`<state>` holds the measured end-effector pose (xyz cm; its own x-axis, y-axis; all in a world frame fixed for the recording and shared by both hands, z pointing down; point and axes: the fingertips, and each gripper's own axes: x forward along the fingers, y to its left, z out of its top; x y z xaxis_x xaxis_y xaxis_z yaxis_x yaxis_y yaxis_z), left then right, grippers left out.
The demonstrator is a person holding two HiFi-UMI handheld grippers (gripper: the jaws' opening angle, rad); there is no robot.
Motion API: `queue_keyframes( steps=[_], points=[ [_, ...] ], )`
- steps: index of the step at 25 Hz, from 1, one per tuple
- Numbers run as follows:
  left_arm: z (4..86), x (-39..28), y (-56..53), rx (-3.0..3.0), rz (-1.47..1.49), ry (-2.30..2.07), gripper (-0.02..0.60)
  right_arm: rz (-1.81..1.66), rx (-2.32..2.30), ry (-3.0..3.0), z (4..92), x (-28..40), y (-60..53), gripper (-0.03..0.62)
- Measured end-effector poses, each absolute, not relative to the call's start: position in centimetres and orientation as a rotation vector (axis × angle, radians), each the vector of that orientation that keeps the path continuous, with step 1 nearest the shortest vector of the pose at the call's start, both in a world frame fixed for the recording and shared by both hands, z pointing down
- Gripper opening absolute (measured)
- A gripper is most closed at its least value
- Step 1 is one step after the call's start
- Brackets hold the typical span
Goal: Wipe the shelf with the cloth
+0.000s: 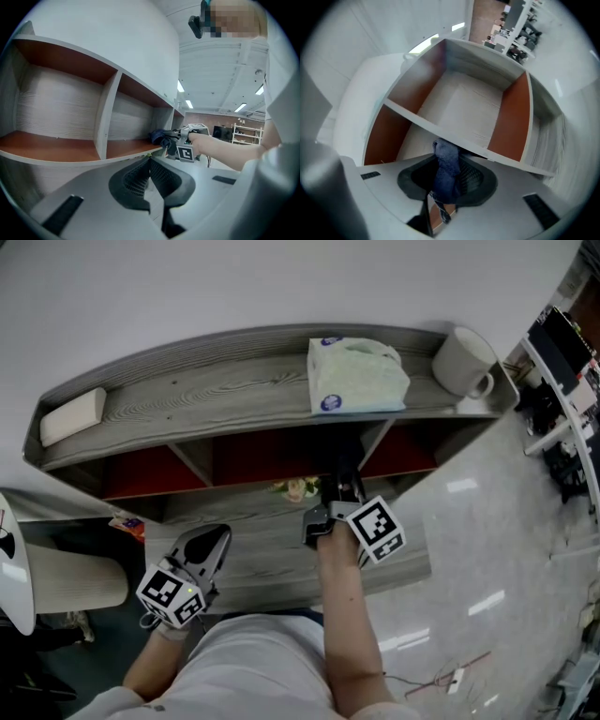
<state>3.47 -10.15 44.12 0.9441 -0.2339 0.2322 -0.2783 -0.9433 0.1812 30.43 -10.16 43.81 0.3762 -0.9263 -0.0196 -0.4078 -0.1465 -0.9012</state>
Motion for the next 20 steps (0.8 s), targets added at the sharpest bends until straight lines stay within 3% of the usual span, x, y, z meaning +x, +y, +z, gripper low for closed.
queue_keyframes(
  steps=[7,20],
  points=[
    [43.7,3.6,-10.2,2.89,0.311,-0.403,0.015,-0.673,-1.534,1.077,43.1,31.1,-9.7,0.104],
    [42.9,3.2,-10.5,2.912,0.267,-0.422,0.015,-0.417,-1.397,1.166,34.0,30.6,-8.4,0.104]
  ],
)
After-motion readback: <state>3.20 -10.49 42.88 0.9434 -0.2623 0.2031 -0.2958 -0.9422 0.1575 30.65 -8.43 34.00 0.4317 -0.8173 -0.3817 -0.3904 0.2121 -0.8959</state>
